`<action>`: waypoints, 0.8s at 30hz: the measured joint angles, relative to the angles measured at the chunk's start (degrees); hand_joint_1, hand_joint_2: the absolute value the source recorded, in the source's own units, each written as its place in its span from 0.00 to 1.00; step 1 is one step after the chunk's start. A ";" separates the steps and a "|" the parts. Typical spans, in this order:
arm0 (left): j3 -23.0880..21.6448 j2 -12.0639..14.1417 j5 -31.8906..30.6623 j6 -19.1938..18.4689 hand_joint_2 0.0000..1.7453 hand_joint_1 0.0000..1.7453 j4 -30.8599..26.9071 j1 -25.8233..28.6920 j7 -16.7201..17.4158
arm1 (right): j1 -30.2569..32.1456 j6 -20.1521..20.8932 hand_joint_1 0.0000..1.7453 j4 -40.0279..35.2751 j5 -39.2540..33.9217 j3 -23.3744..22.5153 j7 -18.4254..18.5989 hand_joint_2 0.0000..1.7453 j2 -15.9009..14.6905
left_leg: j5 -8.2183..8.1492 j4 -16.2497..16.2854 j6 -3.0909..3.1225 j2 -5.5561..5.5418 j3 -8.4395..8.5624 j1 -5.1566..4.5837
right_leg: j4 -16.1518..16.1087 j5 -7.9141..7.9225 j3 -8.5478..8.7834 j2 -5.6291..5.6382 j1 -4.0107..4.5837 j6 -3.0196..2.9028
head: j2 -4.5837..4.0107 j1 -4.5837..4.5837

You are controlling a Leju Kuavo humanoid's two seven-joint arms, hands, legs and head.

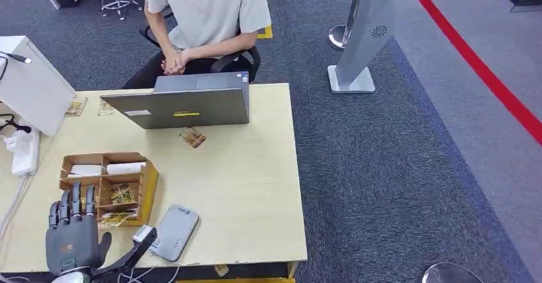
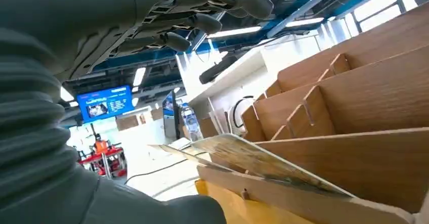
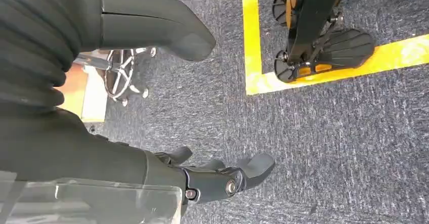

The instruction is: Pass the card to the sensor for recognition and then transmit it.

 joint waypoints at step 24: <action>-6.14 0.77 0.00 0.26 1.00 0.00 1.20 -3.11 1.07 | -0.02 0.22 0.00 0.00 0.92 0.94 0.04 1.00 0.13 | 0.00 0.00 0.00 0.00 0.00 0.00 | 0.00 0.00 0.00 0.00 0.00 0.00 | 0.00 0.00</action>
